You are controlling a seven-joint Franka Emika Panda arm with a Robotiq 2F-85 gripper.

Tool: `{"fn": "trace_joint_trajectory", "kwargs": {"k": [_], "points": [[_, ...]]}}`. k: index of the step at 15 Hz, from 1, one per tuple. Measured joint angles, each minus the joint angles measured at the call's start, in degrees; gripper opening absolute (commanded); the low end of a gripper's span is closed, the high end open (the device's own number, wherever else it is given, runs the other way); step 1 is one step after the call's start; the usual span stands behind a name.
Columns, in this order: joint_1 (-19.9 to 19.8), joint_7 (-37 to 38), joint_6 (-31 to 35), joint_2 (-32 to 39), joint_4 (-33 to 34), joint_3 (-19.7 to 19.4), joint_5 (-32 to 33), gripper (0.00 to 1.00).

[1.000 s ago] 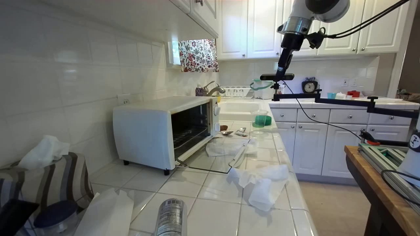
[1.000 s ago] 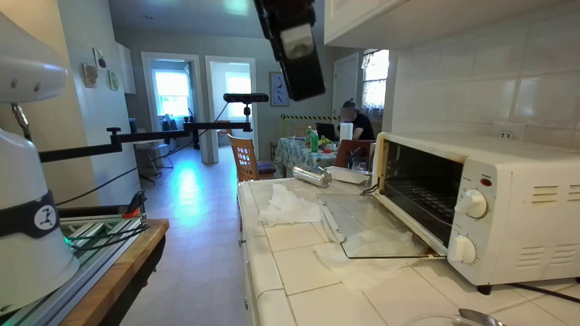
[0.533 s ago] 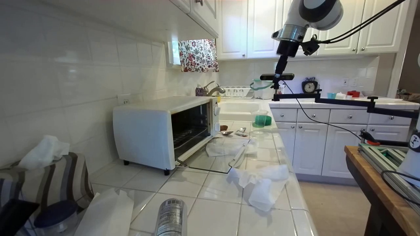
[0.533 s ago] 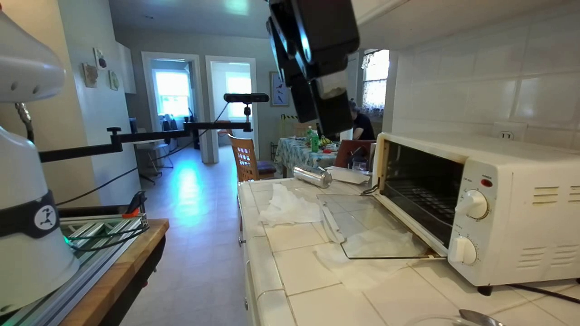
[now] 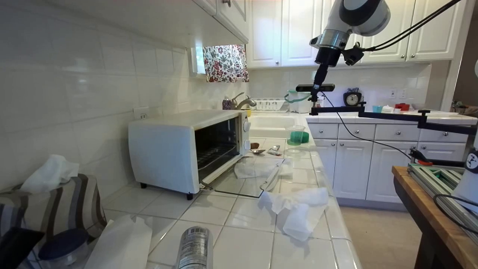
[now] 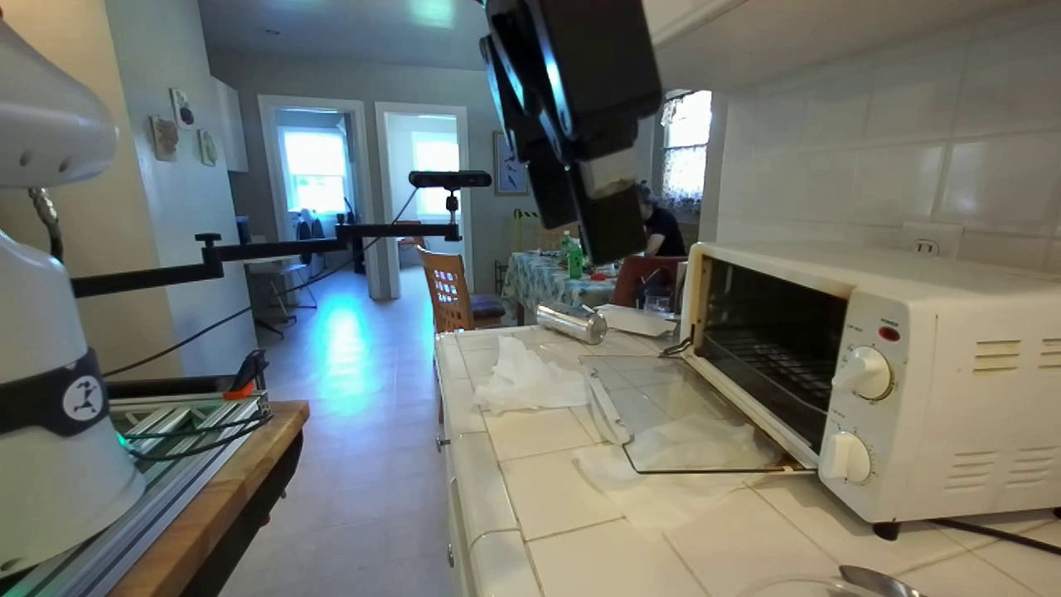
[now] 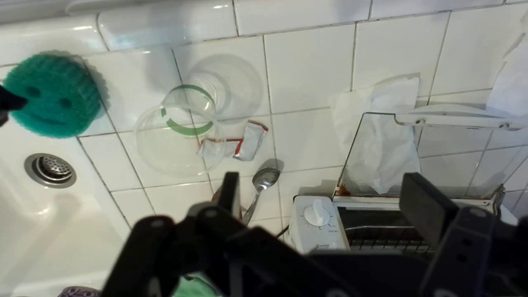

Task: Place the brown object to the right of the oven in the oven

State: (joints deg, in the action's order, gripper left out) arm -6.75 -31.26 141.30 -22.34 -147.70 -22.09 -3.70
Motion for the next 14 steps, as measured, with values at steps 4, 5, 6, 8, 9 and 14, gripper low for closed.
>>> {"fn": "trace_joint_trajectory", "kwargs": {"k": [4,5,6,8,9,14], "points": [[2.09,-10.27,-0.31,2.06,1.38,-5.38,-7.72,1.0],[2.51,-12.53,-0.62,2.74,2.04,-6.19,-9.61,1.0],[2.74,-14.54,-1.01,3.41,2.73,-6.64,-11.22,1.0],[2.88,-17.75,-2.27,4.69,3.96,-6.9,-13.71,1.0],[2.88,-18.83,-3.05,5.36,4.56,-6.89,-14.55,1.0],[1.53,-19.6,-6.87,11.49,8.47,-6.52,-15.1,1.0]]}}
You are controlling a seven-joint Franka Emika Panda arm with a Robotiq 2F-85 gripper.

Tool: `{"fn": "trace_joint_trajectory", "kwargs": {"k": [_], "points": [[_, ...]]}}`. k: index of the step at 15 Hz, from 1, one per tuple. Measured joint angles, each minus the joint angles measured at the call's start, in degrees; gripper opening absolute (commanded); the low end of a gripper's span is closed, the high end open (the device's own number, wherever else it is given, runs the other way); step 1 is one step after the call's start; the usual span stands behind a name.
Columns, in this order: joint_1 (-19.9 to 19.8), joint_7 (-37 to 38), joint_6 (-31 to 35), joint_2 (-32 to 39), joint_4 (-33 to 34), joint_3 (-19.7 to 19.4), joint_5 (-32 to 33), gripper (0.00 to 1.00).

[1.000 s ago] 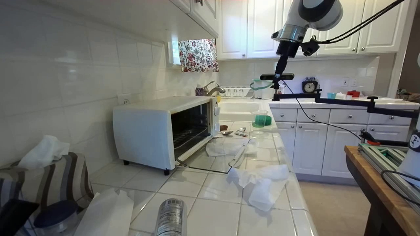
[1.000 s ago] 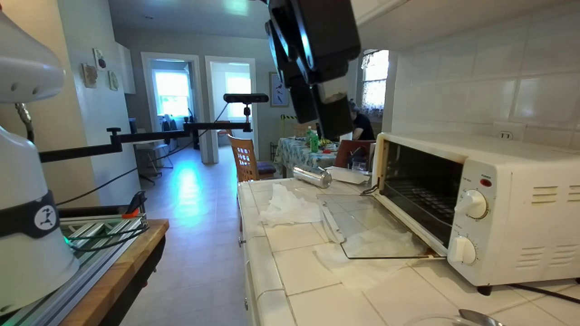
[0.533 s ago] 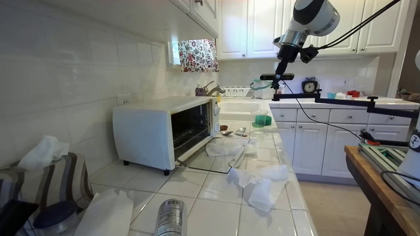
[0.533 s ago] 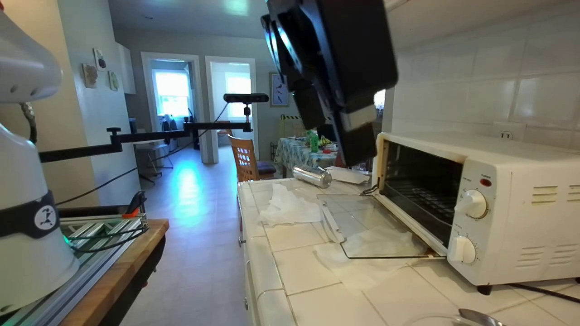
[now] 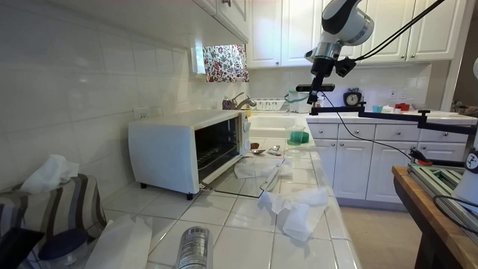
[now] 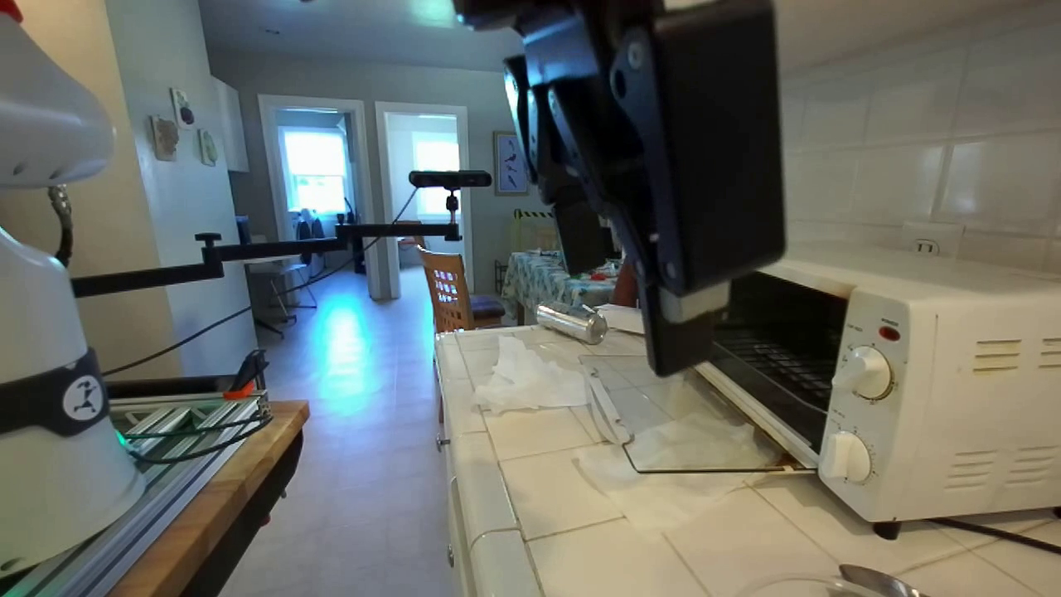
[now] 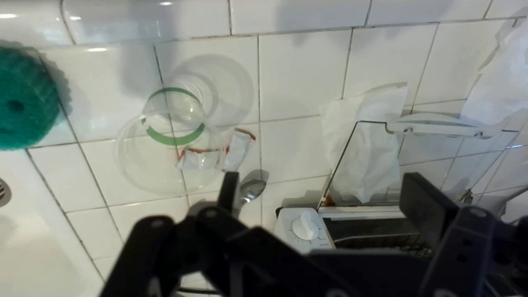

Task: Place the brown object to the right of the oven in the oven

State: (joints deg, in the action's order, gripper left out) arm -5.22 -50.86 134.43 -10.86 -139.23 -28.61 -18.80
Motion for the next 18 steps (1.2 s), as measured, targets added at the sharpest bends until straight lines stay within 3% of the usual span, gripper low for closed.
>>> {"fn": "trace_joint_trajectory", "kwargs": {"k": [9,18], "points": [[-5.89,1.34,-0.6,10.71,8.23,5.7,4.5,1.0],[-7.26,8.58,-0.02,17.2,14.85,10.86,8.09,1.0]]}}
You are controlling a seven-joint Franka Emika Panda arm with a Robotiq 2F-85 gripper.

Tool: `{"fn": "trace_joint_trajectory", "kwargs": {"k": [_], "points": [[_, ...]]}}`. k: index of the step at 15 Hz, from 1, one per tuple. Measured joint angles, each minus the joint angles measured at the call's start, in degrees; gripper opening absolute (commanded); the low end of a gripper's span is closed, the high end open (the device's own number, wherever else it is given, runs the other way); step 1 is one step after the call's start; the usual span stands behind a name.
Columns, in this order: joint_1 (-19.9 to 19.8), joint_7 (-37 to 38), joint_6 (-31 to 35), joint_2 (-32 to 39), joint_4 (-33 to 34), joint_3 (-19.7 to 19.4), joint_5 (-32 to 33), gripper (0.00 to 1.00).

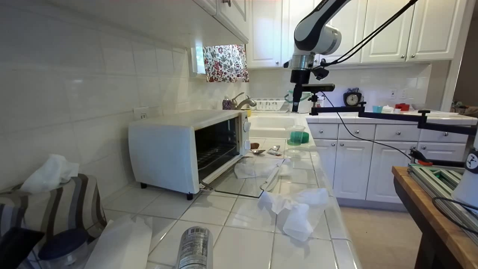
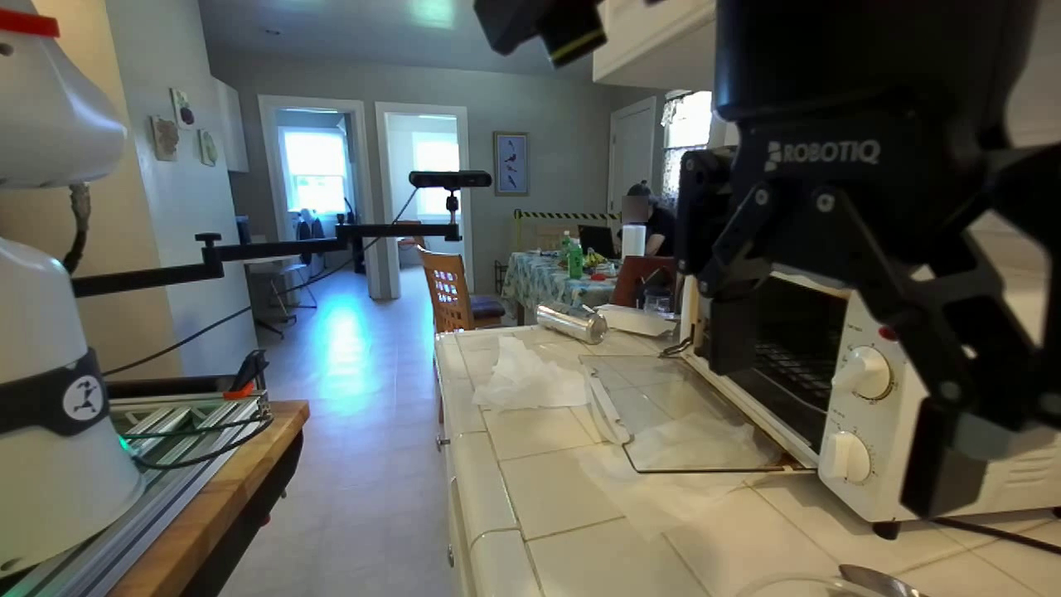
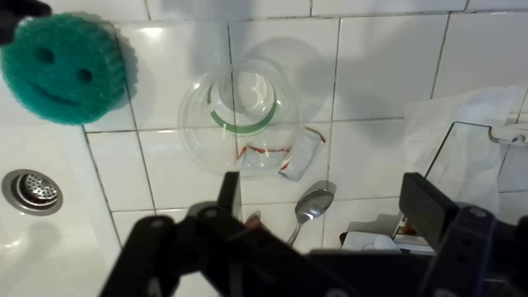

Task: Place the brown object to the right of the oven in the oven

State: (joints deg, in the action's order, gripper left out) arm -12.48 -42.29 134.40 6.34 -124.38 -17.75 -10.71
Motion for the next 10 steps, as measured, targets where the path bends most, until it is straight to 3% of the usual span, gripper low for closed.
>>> {"fn": "trace_joint_trajectory", "kwargs": {"k": [10], "points": [[-1.76,2.28,0.55,7.78,2.89,3.22,0.0,1.0]]}}
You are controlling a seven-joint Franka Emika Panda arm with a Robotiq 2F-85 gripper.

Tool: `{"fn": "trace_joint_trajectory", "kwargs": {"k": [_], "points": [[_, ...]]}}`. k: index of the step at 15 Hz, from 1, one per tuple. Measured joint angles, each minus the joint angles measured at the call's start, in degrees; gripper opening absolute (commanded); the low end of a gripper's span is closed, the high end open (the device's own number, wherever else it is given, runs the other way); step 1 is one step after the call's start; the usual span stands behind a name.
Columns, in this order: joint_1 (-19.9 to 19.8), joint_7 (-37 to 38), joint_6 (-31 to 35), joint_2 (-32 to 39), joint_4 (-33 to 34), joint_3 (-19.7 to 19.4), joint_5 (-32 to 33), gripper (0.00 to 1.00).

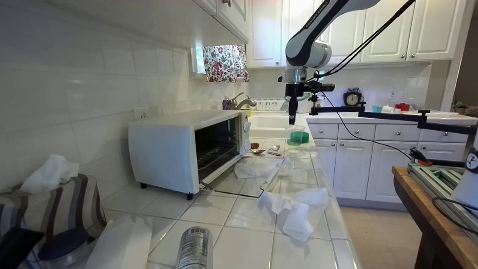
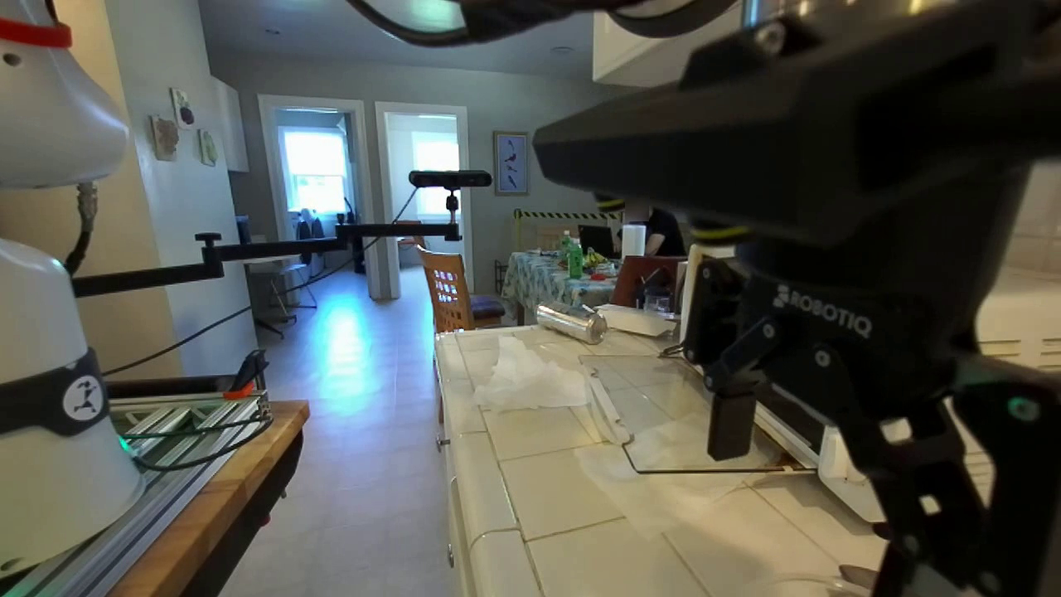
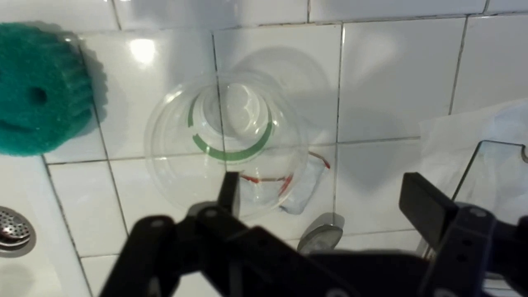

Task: Place the brown object to the right of the oven in the oven

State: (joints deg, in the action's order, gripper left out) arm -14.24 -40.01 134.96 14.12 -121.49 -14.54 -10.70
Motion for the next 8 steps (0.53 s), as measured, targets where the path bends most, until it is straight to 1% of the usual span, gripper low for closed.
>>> {"fn": "trace_joint_trajectory", "kwargs": {"k": [3,8], "points": [[-1.04,0.1,0.56,1.28,0.36,0.7,0.0,1.0],[-1.6,0.52,0.56,1.68,0.78,1.2,0.0,1.0]]}}
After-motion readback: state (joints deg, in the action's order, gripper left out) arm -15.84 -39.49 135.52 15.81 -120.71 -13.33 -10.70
